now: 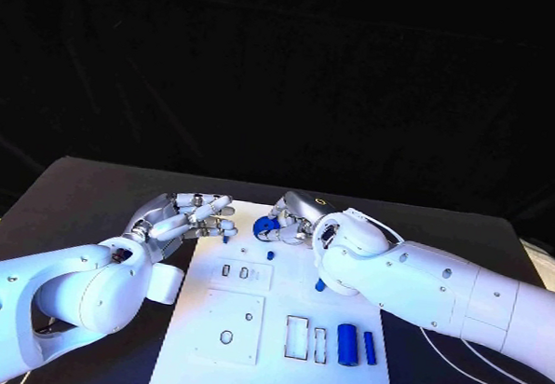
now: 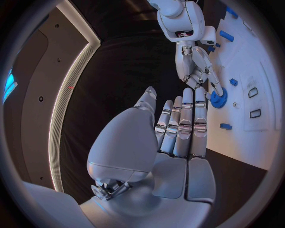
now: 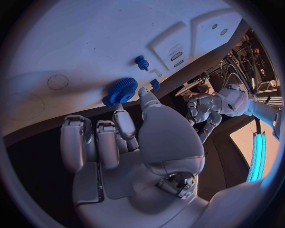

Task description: Assemble the parts on the task board

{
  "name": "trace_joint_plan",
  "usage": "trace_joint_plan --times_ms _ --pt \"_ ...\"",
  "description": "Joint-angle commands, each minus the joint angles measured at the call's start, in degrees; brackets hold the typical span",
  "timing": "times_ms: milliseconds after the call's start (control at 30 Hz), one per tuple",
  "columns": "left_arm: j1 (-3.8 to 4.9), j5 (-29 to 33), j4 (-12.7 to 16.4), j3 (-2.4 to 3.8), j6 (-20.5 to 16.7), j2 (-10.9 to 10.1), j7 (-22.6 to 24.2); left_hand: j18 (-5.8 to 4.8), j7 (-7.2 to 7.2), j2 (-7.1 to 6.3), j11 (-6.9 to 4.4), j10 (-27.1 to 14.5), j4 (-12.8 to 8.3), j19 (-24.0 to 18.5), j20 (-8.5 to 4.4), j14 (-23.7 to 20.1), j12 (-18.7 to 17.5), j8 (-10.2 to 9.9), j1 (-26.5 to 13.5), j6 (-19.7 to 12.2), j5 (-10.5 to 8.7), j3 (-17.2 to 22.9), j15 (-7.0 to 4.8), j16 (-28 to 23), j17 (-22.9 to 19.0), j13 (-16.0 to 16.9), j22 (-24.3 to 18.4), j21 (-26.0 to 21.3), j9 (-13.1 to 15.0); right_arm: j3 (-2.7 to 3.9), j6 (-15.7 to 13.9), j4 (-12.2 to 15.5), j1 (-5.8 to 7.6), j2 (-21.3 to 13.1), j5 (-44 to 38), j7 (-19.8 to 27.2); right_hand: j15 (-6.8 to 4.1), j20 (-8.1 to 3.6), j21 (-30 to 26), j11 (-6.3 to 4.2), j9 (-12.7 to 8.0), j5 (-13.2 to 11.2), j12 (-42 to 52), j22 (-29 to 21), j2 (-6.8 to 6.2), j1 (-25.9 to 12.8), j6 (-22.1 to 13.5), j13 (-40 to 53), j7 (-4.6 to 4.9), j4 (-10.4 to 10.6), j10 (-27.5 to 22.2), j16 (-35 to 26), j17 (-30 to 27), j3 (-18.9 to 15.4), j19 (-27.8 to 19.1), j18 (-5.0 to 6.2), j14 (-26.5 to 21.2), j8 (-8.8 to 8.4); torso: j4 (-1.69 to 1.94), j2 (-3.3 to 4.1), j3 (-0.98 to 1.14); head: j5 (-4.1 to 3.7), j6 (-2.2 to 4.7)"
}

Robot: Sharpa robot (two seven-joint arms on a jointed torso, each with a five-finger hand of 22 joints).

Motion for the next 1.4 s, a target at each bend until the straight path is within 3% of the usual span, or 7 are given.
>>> trace_joint_plan --times_ms 33,433,600,700,900,1067,1400 --pt "0.06 0.05 0.12 0.05 1.05 0.05 0.18 0.58 0.38 0.27 0.22 -0.07 -0.31 -0.41 0.04 -0.2 -0.2 -0.32 0.31 -0.11 -0.34 0.0 0.0 -0.3 0.1 -0.05 -0.07 -0.38 -0.02 -0.19 0.96 -0.24 -0.25 0.03 -0.02 0.0 0.4 0.39 0.2 0.16 0.04 0.28 0.21 0.88 0.23 0.31 -0.37 0.09 0.26 0.05 0.16 0.38 10.73 -0.4 0.1 -0.47 5.06 -0.19 0.0 -0.01 0.02 -0.02 0.03" --pt "0.06 0.05 -0.07 0.05 1.07 0.19 0.18 0.58 0.38 0.27 0.22 -0.07 -0.31 -0.41 0.04 -0.2 -0.2 -0.32 0.31 -0.11 -0.34 0.0 0.0 -0.3 0.1 -0.05 -0.07 -0.38 -0.02 -0.18 -4.5 0.67 -0.26 -0.67 -0.3 2.49 0.43 0.42 0.26 0.18 0.01 0.86 0.78 1.0 0.48 1.68 -0.5 0.73 0.29 -0.34 0.56 0.42 10.82 -0.63 0.16 -0.49 5.08 -0.17 -0.04 0.0 0.03 -0.1 0.03" --pt "0.06 0.05 -0.17 0.05 1.12 0.23 0.32 0.58 0.39 0.3 0.22 -0.09 -0.39 -0.41 0.04 -0.21 -0.23 -0.34 0.36 -0.12 -0.34 0.04 0.01 -0.35 0.14 -0.05 -0.08 -0.4 -0.02 0.18 -8.9 4.62 -0.41 -4.32 0.52 5.84 0.37 0.39 0.38 0.09 0.07 1.93 1.29 1.25 0.63 2.81 -0.15 1.28 0.18 -0.75 0.96 0.41 10.81 -0.85 0.3 -0.54 5.08 -0.01 0.14 -0.02 0.06 -0.27 0.11" --pt "0.06 0.05 -0.14 0.05 1.12 0.1 0.38 0.58 0.39 0.31 0.22 -0.09 -0.41 -0.41 0.04 -0.21 -0.24 -0.35 0.37 -0.12 -0.33 0.05 0.01 -0.36 0.15 -0.05 -0.08 -0.4 -0.02 0.55 -9.38 7.31 -0.22 -7.66 2.63 8.77 0.31 0.35 0.44 0.01 0.11 1.98 1.33 1.38 0.62 3.39 0.11 1.35 0.11 -1.04 1.04 0.45 10.89 -0.94 0.37 -0.57 5.09 0.06 -0.15 -0.12 0.03 -0.2 0.18" --pt "0.06 0.05 -0.09 0.05 1.04 -0.17 0.47 0.58 0.39 0.32 0.22 -0.09 -0.41 -0.41 0.04 -0.21 -0.24 -0.35 0.37 -0.12 -0.33 0.05 0.01 -0.36 0.15 -0.05 -0.08 -0.4 -0.02 0.88 -4.5 10.55 1.38 -15.92 12.67 18.32 0.13 0.19 0.48 -0.18 0.16 1.38 0.89 1.5 1.41 6.41 0.69 1.16 -0.02 -2.64 0.79 0.46 10.94 -0.37 0.41 -0.59 5.09 0.08 -0.81 -0.23 0.06 -0.04 0.68" --pt "0.06 0.06 -0.18 0.05 1.08 -0.16 0.5 0.58 0.39 0.32 0.22 -0.09 -0.41 -0.41 0.04 -0.21 -0.24 -0.35 0.37 -0.12 -0.33 0.05 0.01 -0.36 0.15 -0.05 -0.08 -0.4 -0.02 0.92 -0.67 11.66 1.89 -21.28 16.53 23.32 0.06 0.09 1.48 -0.27 0.18 -1.06 0.48 3.58 1.53 8.81 1.23 0.98 -0.08 -4.35 0.59 0.73 11.56 0.1 1.59 -1.03 5.22 0.11 -1.37 -0.28 0.51 -0.04 0.77" --pt "0.01 0.06 -0.8 0.04 1.26 0.25 0.49 0.58 0.38 0.34 0.22 -0.09 -0.49 -0.41 0.05 -0.22 -0.26 -0.36 0.42 -0.12 -0.33 0.09 0.01 -0.39 0.18 -0.06 -0.08 -0.41 -0.02 0.57 1.29 7.15 0.57 -25.26 17.01 26.53 0.01 0.06 1.56 -0.32 0.15 -1.09 -0.09 3.75 1.09 10.01 1.49 0.6 -0.12 -5.47 0.32 0.61 11.33 0.15 1.67 -1.06 5.16 0.04 -2.25 -0.46 1.27 0.01 0.85"
